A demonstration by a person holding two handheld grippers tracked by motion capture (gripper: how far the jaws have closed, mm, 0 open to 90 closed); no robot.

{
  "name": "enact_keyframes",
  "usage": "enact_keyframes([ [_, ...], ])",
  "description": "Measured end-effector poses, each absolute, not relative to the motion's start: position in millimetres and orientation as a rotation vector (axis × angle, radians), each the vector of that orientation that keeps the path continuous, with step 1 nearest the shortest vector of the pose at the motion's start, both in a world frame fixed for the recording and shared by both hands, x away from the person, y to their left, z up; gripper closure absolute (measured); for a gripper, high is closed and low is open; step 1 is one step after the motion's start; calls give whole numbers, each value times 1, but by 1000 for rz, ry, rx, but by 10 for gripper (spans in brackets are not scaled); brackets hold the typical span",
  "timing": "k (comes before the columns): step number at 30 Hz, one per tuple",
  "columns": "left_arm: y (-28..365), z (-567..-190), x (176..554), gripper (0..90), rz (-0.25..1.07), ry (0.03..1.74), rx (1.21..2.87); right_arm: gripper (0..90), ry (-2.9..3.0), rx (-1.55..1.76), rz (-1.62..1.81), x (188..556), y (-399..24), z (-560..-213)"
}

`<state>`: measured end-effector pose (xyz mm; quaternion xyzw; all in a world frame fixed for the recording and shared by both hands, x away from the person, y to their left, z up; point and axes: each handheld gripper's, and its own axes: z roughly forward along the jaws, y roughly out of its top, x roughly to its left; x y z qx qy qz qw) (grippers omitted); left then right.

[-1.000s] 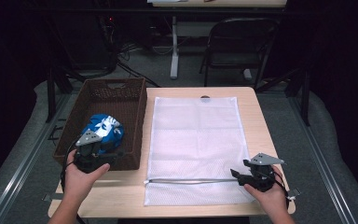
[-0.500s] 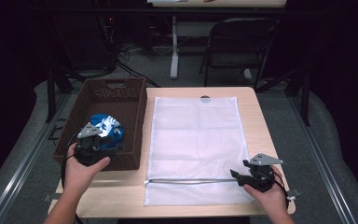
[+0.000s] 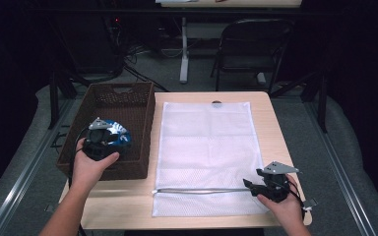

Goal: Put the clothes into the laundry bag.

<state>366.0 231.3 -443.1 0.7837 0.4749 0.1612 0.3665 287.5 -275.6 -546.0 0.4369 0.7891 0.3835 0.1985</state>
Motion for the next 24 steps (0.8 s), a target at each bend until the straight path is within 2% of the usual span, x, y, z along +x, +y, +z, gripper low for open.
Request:
enact_keyframes([
  [24,246,-445,407,231,374,1399,2026,336,2208,1235,1067,287,-277,-547],
])
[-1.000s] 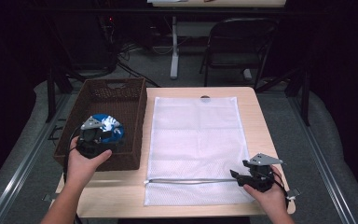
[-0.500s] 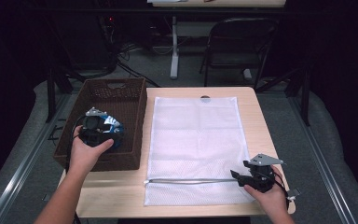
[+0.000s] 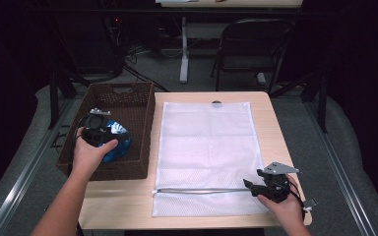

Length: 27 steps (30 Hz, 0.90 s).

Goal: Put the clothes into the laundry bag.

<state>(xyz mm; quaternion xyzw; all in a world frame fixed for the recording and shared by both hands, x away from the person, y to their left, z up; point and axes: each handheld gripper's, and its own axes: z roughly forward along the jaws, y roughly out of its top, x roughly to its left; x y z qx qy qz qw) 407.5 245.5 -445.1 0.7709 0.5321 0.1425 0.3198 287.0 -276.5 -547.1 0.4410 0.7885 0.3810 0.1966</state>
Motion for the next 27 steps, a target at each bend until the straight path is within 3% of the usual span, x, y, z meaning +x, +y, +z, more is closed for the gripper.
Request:
enact_keyframes([
  [27,257,-444,447,225,360,1605,2084,339,2221,1244,1069,287,-277,-549],
])
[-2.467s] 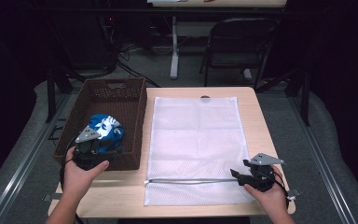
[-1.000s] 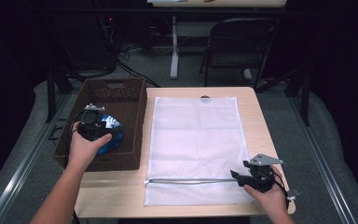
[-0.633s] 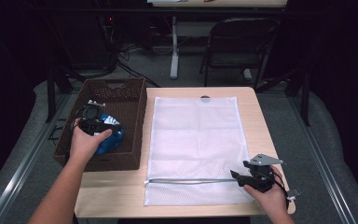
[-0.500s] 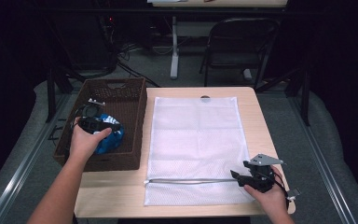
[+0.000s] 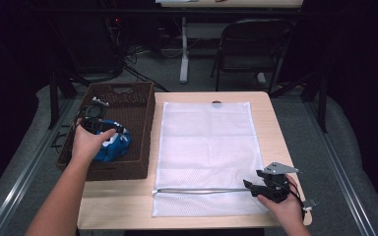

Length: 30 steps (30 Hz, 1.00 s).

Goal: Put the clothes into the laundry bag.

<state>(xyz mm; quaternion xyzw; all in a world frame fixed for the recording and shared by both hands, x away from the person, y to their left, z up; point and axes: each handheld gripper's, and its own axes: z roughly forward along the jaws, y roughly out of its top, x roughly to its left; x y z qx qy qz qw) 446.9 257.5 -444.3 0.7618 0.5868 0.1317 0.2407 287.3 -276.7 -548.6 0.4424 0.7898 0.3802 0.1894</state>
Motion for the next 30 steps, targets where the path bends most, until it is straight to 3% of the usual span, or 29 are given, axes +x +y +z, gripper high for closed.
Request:
enact_keyframes([
  [30,269,-468,477,224,283,1735,2079,348,2232,1250,1070,288,-276,-550],
])
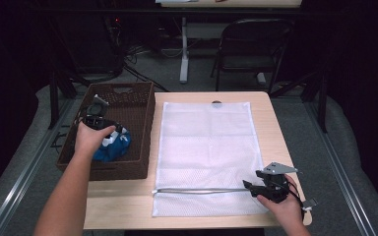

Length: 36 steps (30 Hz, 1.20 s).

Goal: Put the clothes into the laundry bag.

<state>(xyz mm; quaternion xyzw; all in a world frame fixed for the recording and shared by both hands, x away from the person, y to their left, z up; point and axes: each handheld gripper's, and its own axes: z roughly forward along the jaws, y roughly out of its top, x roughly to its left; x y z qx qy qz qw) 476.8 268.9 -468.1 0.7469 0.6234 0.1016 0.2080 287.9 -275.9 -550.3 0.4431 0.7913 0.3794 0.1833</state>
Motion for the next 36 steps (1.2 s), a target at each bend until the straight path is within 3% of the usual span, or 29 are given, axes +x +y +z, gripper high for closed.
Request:
enact_keyframes([
  [36,267,-507,489,187,224,1812,2149,348,2227,1255,1072,286,-277,-549],
])
